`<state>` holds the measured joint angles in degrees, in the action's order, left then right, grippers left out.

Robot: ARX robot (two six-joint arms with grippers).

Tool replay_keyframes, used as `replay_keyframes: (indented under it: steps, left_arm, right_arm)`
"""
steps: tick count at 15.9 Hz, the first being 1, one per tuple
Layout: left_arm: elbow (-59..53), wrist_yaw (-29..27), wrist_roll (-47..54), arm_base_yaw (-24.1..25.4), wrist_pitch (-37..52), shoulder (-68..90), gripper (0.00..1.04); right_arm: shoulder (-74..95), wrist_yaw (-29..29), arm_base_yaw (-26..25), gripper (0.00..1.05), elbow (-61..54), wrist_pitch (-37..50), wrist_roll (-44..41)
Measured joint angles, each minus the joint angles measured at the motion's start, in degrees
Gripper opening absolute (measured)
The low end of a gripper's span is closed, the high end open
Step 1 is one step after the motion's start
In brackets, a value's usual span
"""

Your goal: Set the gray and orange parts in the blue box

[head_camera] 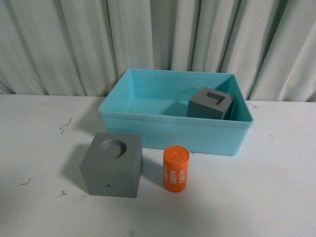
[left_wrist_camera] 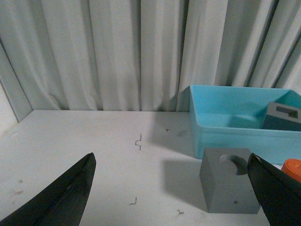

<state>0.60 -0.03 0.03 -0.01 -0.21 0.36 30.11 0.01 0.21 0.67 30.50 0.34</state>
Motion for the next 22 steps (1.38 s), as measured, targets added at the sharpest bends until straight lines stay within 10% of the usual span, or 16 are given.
replay_keyframes:
  steps: [19,22]
  left_arm:
    - [0.00,-0.02,-0.02,0.00,0.00,0.00,0.98]
    - [0.00,0.00,0.00,0.00,0.02,0.00,0.98]
  right_arm:
    - [-29.92,0.00,-0.22,0.02,0.02,-30.67,0.00]
    - [-29.92,0.00,-0.22,0.29,0.02,-30.71,-0.07]
